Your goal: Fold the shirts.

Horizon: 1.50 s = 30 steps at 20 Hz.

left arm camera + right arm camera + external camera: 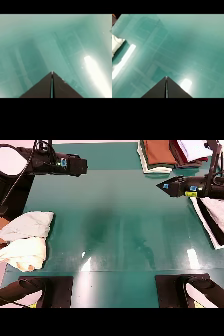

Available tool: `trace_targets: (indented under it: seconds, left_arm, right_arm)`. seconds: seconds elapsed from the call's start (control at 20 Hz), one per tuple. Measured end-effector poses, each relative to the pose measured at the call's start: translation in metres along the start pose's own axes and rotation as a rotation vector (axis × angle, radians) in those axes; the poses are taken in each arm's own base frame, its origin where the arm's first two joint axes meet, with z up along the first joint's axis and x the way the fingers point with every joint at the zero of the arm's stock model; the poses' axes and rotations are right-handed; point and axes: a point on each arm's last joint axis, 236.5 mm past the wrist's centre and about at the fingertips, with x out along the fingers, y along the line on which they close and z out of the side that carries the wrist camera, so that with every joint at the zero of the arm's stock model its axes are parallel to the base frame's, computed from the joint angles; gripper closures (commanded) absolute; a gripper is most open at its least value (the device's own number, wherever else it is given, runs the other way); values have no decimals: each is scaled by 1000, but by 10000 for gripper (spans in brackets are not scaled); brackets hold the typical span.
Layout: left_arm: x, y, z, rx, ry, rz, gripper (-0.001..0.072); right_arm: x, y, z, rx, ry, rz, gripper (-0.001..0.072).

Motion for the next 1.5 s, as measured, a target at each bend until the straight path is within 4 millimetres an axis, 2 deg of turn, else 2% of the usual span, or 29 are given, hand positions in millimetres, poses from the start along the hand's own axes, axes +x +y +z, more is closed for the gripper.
trace_targets:
  seconds: [0.65,0.75,0.8,0.85,0.95,1.05,1.1,1.15,1.2,1.3,1.35,1.5]
  left_arm:
    - [0,0,3,-3,-12,-2,681]
    - [-4,6,8,11,-30,17,681]
    - [-9,18,9,24,-29,54,681]
    - [-16,39,7,39,-12,120,680]
    - [-37,91,-5,22,40,272,680]
    - [-61,148,-29,-31,110,422,679]
    - [-72,176,-46,-67,153,492,653]
    - [-80,201,-68,-107,203,549,342]
    - [-86,222,-90,-149,253,594,-13]
    - [-96,261,-140,-233,346,674,46]
    - [-98,275,-163,-261,379,701,46]
    - [-97,305,-223,-330,444,745,46]
  right_arm:
    - [0,0,0,0,-1,0,694]
    - [0,0,0,0,-1,0,694]
    - [0,0,0,0,-1,0,694]
    - [0,0,0,0,-1,0,694]
    - [0,0,0,0,0,0,694]
    - [0,0,0,0,0,0,694]
    - [0,0,0,0,1,0,694]
    - [0,0,0,0,1,0,694]
    - [0,0,0,0,1,0,694]
    - [0,0,0,0,1,0,694]
    - [0,0,0,0,1,0,694]
    - [0,-1,1,0,-6,-3,694]
